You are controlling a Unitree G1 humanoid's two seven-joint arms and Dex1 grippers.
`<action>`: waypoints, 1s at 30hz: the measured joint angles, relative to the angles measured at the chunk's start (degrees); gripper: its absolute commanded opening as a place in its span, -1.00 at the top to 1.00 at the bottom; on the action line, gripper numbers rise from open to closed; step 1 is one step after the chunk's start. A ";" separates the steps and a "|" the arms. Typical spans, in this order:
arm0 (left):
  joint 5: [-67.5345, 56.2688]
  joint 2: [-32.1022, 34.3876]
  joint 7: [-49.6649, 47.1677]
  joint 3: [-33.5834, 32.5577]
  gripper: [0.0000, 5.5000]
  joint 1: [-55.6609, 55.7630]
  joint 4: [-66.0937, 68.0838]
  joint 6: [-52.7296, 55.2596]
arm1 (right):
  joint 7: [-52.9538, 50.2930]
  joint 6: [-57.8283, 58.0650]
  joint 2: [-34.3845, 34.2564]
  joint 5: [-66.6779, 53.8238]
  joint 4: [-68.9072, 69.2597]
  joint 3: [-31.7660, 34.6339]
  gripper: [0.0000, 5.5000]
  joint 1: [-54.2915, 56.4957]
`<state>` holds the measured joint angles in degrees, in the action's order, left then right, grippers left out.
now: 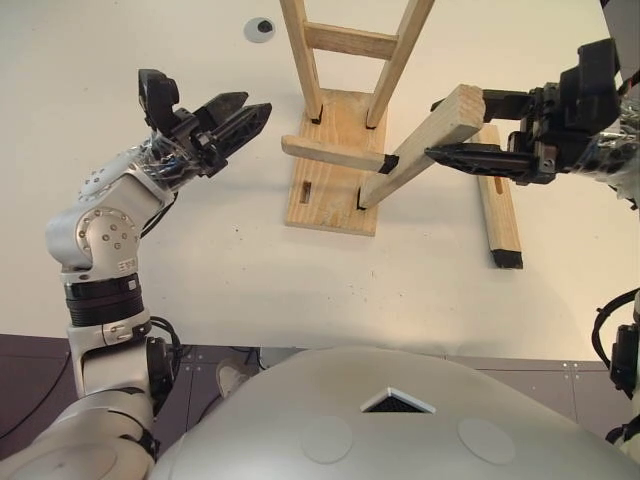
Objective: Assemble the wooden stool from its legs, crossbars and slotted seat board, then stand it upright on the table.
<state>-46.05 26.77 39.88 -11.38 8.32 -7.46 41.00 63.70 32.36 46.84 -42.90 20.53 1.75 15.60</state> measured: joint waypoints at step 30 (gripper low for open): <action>24.77 0.49 -6.43 10.34 0.58 -5.66 4.29 -11.17 | 2.62 -10.44 7.21 25.80 -7.85 -15.32 -0.23 6.47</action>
<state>-21.28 27.26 33.45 -1.05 2.66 -3.17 29.83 66.32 21.92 54.05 -17.10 12.67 -13.57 22.07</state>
